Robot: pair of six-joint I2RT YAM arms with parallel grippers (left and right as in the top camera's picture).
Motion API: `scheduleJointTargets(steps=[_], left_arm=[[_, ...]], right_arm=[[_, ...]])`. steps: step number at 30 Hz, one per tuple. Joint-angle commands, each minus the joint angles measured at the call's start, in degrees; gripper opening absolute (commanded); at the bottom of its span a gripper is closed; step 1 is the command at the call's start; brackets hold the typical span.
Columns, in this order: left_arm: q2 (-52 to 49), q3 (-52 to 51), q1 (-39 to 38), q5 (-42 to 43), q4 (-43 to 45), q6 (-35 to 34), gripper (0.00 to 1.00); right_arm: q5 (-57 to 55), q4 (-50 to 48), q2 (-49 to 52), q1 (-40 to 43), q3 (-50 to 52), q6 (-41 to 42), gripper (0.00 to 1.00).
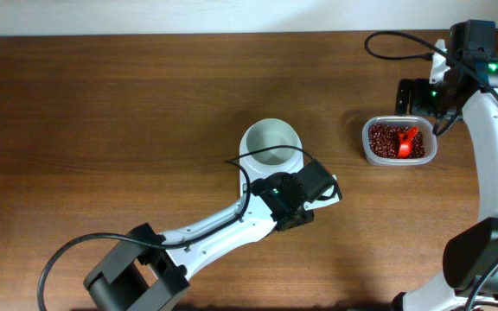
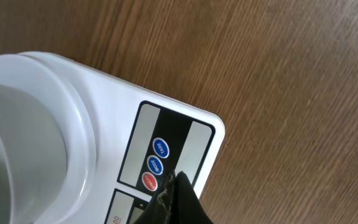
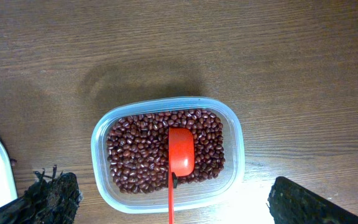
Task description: Scoop item into bowl and weigh 50g on scale
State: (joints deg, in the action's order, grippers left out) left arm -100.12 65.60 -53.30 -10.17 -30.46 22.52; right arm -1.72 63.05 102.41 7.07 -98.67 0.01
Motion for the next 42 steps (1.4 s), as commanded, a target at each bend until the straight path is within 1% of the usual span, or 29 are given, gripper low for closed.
scheduleJointTargets(steps=[1,4,6,8,16,19,21,23,27,29,31,42], left_arm=[[-0.3,0.7,-0.2,-0.8,-1.5,4.4,0.00],[-2.3,0.6,0.7,-0.8,-1.6,5.0,0.00],[-5.7,0.6,1.6,-0.8,0.3,5.7,0.00],[-7.5,0.6,2.4,-5.2,0.4,6.3,0.00],[-10.5,0.6,3.2,-6.2,2.4,6.3,0.00],[-10.5,0.6,3.2,-8.3,2.3,6.3,0.00],[-10.5,0.6,3.2,-7.6,0.7,6.3,0.00],[-10.4,0.6,2.7,-2.8,-0.3,6.3,0.00],[-10.4,0.6,2.4,-2.4,-0.7,6.3,0.00],[-10.4,0.6,2.4,0.2,-0.7,6.3,0.00],[-10.5,0.6,2.4,-1.6,-2.0,6.3,0.00],[-12.8,0.4,3.3,-3.1,-0.9,6.3,0.00]], right_arm=[[-0.5,0.1,-0.8,-0.3,-0.7,0.2,0.99],[-0.5,0.1,-0.8,-0.3,-0.7,0.2,0.99],[-0.5,0.1,-0.8,-0.3,-0.7,0.2,0.99],[-0.5,0.1,-0.8,-0.3,-0.7,0.2,0.99],[-0.5,0.1,-0.8,-0.3,-0.7,0.2,0.99],[-0.5,0.1,-0.8,-0.3,-0.7,0.2,0.99],[-0.5,0.1,-0.8,-0.3,-0.7,0.2,0.99],[-0.5,0.1,-0.8,-0.3,-0.7,0.2,0.99],[-0.5,0.1,-0.8,-0.3,-0.7,0.2,0.99],[-0.5,0.1,-0.8,-0.3,-0.7,0.2,0.99],[-0.5,0.1,-0.8,-0.3,-0.7,0.2,0.99],[-0.5,0.1,-0.8,-0.3,-0.7,0.2,0.99]])
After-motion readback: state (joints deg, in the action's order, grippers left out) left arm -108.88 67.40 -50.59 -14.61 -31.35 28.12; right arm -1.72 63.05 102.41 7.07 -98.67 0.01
